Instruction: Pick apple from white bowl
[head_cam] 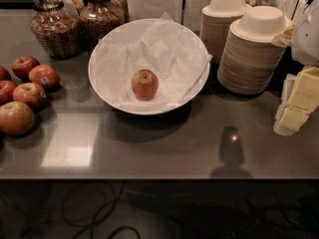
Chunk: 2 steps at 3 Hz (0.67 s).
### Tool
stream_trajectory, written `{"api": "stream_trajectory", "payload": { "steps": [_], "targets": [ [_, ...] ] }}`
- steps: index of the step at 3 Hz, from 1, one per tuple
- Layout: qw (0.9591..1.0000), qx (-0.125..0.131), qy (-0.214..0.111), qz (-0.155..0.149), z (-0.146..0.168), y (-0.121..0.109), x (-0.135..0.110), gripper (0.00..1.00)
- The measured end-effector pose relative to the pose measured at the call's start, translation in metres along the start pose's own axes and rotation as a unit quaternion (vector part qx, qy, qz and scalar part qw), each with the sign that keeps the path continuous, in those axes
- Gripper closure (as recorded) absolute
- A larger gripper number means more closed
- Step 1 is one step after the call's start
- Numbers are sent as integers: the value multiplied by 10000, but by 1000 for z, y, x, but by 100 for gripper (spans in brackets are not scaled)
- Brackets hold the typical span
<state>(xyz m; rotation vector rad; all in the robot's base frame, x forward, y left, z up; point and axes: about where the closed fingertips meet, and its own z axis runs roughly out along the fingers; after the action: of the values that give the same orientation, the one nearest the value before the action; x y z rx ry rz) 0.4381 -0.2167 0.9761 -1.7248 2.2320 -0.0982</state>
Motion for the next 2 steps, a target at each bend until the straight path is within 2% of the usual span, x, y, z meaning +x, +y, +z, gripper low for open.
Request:
{"api": "stream_trajectory", "payload": {
  "steps": [1,2],
  "targets": [
    [10000,-1,-3,0,0,0,0,0],
    [9996,-121,-253,-36,9,-9,-1,0]
  ]
}}
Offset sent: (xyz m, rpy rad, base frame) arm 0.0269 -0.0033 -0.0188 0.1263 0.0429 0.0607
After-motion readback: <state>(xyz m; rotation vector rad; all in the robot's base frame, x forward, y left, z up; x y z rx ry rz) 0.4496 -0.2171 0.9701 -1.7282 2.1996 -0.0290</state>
